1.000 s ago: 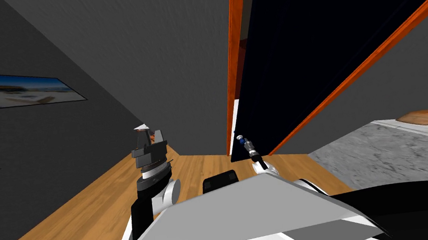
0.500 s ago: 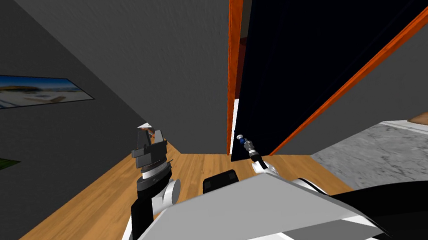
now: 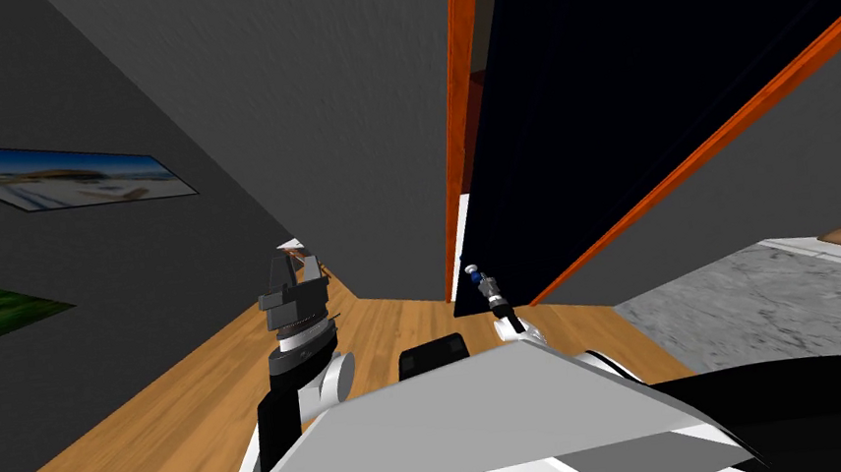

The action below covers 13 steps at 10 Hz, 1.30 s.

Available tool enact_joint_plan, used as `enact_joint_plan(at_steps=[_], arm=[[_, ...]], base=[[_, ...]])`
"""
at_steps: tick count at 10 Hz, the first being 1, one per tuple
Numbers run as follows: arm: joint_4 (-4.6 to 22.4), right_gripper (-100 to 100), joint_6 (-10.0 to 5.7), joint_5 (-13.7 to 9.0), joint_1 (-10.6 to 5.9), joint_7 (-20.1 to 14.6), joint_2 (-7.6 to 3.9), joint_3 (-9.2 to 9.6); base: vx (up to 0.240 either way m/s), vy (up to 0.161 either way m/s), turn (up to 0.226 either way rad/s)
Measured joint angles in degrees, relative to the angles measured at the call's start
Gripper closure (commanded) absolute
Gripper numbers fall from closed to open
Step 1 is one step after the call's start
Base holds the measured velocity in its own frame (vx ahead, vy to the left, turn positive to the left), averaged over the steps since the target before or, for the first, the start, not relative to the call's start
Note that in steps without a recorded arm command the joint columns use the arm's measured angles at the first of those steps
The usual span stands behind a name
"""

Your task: Pull the door open

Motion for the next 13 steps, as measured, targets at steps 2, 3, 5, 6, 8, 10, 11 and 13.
enact_joint_plan(at_steps=[2,3,5,6,8,10,11,13], arm=[[-1.1,100,1.19,-1.0,0.27,-1.9,-0.06,0.36],[-0.3,100,0.87,-1.6,-0.12,-3.6,-0.42,0.82],[-0.2,100,0.92,-3.0,-0.27,-6.3,-0.04,1.45],[1.1,100,0.35,-3.6,-0.93,-8.1,-0.14,1.91],[-5.4,100,3.55,-4.2,2.7,-8.7,0.0,1.84],[-0.9,100,1.43,-4.1,0.43,-9.9,-0.19,2.23],[0.4,100,0.65,-4.1,-0.17,-10.0,-0.07,2.21],[1.1,100,0.28,-4.9,-0.66,-11.9,-0.02,2.62]], base=[[-0.039,-0.012,0.05],[-0.067,-0.035,0.074],[-0.051,-0.024,0.057],[-0.036,-0.016,0.034],[-0.004,0.001,-0.017],[0.0,0.0,0.0],[-0.029,-0.01,0.047],[-0.023,-0.015,0.037]])
